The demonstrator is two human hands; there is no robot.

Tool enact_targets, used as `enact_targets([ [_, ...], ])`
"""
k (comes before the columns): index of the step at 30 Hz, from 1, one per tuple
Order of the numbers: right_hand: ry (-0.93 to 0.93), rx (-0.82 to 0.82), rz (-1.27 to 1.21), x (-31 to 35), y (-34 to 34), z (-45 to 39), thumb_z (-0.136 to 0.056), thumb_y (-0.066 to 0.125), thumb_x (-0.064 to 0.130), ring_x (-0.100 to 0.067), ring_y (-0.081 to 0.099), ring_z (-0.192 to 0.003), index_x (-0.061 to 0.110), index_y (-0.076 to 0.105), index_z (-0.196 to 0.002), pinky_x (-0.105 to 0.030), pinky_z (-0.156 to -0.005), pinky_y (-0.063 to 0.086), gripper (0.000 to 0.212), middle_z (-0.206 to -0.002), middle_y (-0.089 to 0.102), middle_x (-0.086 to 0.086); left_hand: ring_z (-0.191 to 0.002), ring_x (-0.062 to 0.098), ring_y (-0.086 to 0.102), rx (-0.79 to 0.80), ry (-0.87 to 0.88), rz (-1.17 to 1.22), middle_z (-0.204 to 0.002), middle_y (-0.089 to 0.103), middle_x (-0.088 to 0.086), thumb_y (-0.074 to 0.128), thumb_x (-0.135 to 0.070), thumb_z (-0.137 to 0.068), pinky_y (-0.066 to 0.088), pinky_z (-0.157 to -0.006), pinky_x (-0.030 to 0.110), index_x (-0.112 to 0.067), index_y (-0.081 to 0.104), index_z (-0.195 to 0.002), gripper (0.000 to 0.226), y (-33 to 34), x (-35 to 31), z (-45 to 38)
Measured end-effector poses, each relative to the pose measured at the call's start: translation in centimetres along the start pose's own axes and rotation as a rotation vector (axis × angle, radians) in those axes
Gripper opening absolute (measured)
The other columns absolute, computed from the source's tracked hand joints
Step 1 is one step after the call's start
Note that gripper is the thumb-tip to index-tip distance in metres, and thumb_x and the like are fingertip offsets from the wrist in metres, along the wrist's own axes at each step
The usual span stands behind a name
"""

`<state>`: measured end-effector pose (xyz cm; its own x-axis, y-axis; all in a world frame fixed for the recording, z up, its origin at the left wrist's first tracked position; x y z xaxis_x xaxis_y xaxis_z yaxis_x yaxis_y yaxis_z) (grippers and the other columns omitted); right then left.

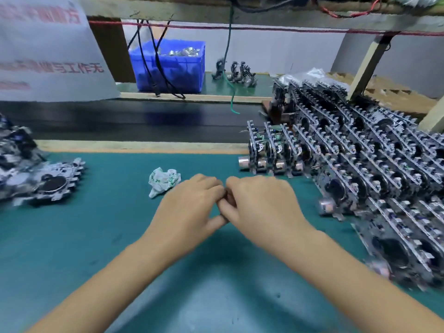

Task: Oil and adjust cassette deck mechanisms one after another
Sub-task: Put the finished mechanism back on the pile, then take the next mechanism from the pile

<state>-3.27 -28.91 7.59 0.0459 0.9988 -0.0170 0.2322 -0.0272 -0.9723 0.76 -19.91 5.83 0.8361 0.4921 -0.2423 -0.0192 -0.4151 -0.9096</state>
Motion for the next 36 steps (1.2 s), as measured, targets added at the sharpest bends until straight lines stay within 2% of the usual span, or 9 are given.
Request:
enact_targets([
  [3, -0.107, 0.017, -0.122, 4.4, 1.9, -3.0, -0.096, 0.039, 0.037, -0.029, 0.056, -0.077, 0.021, 0.048, -0.089, -0.030, -0.046, 0.013, 0.020, -0.091, 0.065, -0.003, -0.083, 0.022, 0.062, -0.041, -0.168, -0.085, -0.089, 0.067, -0.006, 0.065, -0.030, -0.077, 0.036, -0.056, 0.023, -0.016, 0.068, -0.089, 0.018, -1.3, 5.3, 2.9],
  [9, -0.173, 0.197, -0.494, 13.8, 8.4, -12.1, -0.097, 0.043, 0.015, -0.030, 0.055, -0.107, 0.011, 0.056, -0.117, -0.036, -0.076, 0.040, 0.025, -0.117, 0.062, -0.010, -0.109, 0.043, 0.048, -0.260, -0.726, -0.301, -0.122, 0.051, 0.024, 0.075, -0.025, -0.078, 0.041, -0.084, 0.054, 0.000, 0.053, -0.123, 0.056, -4.7, 20.2, 7.3],
  [14, 0.016, 0.402, -0.930, 20.3, 13.2, -16.5, -0.091, 0.044, -0.001, -0.038, 0.046, -0.122, -0.003, 0.046, -0.132, -0.037, -0.099, 0.037, 0.040, -0.133, 0.051, -0.023, -0.111, 0.054, 0.041, -0.286, -0.977, -0.384, -0.118, 0.045, 0.042, 0.072, -0.021, -0.083, 0.035, -0.090, 0.059, 0.016, 0.043, -0.127, 0.064, -6.1, 27.8, 9.8],
  [18, 0.171, 0.498, -1.158, 22.8, 15.4, -17.9, -0.090, 0.046, -0.001, -0.041, 0.054, -0.109, -0.009, 0.054, -0.119, -0.046, -0.095, 0.042, 0.031, -0.115, 0.059, -0.023, -0.114, 0.047, 0.040, -0.177, -0.985, -0.427, -0.116, 0.049, 0.035, 0.064, -0.021, -0.089, 0.040, -0.089, 0.056, 0.012, 0.059, -0.112, 0.041, -6.1, 29.3, 9.9],
  [22, 0.366, 0.585, -1.470, 22.3, 15.6, -18.1, -0.093, 0.049, 0.002, -0.020, 0.050, -0.063, -0.008, 0.053, -0.120, -0.035, -0.073, 0.052, 0.029, -0.076, 0.049, -0.010, -0.108, 0.045, 0.042, -0.123, -0.917, -0.473, -0.113, 0.053, 0.029, 0.057, -0.005, -0.091, 0.043, -0.075, 0.056, 0.009, 0.064, -0.107, 0.023, -5.8, 28.6, 10.1],
  [27, 0.517, 0.632, -1.688, 21.5, 15.5, -17.2, -0.093, 0.050, 0.000, -0.010, 0.048, -0.059, -0.002, 0.057, -0.105, -0.033, -0.092, 0.050, 0.014, -0.069, 0.048, -0.006, -0.099, 0.045, 0.051, -0.164, -0.847, -0.416, -0.106, 0.060, 0.026, 0.058, -0.001, -0.089, 0.045, -0.073, 0.053, 0.006, 0.068, -0.101, 0.017, -5.8, 27.5, 10.6],
  [31, 0.614, 0.552, -1.769, 19.5, 15.1, -16.0, -0.090, 0.060, 0.001, -0.013, 0.055, -0.058, -0.007, 0.060, -0.105, -0.029, -0.086, 0.052, 0.018, -0.072, 0.053, -0.007, -0.097, 0.041, 0.057, -0.232, -0.764, -0.287, -0.104, 0.065, 0.020, 0.065, -0.004, -0.086, 0.045, -0.081, 0.048, 0.001, 0.070, -0.098, 0.014, -6.6, 25.6, 10.2],
  [33, 0.565, 0.479, -1.796, 17.5, 13.8, -15.0, -0.088, 0.062, 0.002, -0.012, 0.058, -0.062, -0.001, 0.061, -0.088, -0.027, -0.084, 0.054, 0.003, -0.076, 0.057, -0.007, -0.097, 0.039, 0.059, -0.282, -0.690, -0.251, -0.103, 0.067, 0.016, 0.067, -0.006, -0.085, 0.044, -0.083, 0.047, -0.002, 0.070, -0.098, 0.014, -7.3, 23.7, 9.5],
  [36, 0.457, 0.308, -1.770, 13.1, 11.0, -12.3, -0.087, 0.064, 0.003, -0.007, 0.061, -0.060, 0.006, 0.060, -0.078, -0.019, -0.072, 0.057, 0.011, -0.076, 0.062, -0.004, -0.094, 0.033, 0.062, -0.347, -0.530, -0.193, -0.100, 0.070, 0.008, 0.070, -0.005, -0.082, 0.044, -0.081, 0.042, -0.008, 0.070, -0.096, 0.015, -8.3, 19.7, 7.7],
])
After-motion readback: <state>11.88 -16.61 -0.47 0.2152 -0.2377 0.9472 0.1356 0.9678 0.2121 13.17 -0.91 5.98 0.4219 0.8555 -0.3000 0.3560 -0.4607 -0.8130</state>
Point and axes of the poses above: each hand's wrist, its own z-axis away from the middle knuckle, its own y-axis out of the palm, x = y × z, the point moved 5 cm from there along -z, towards the middle knuckle
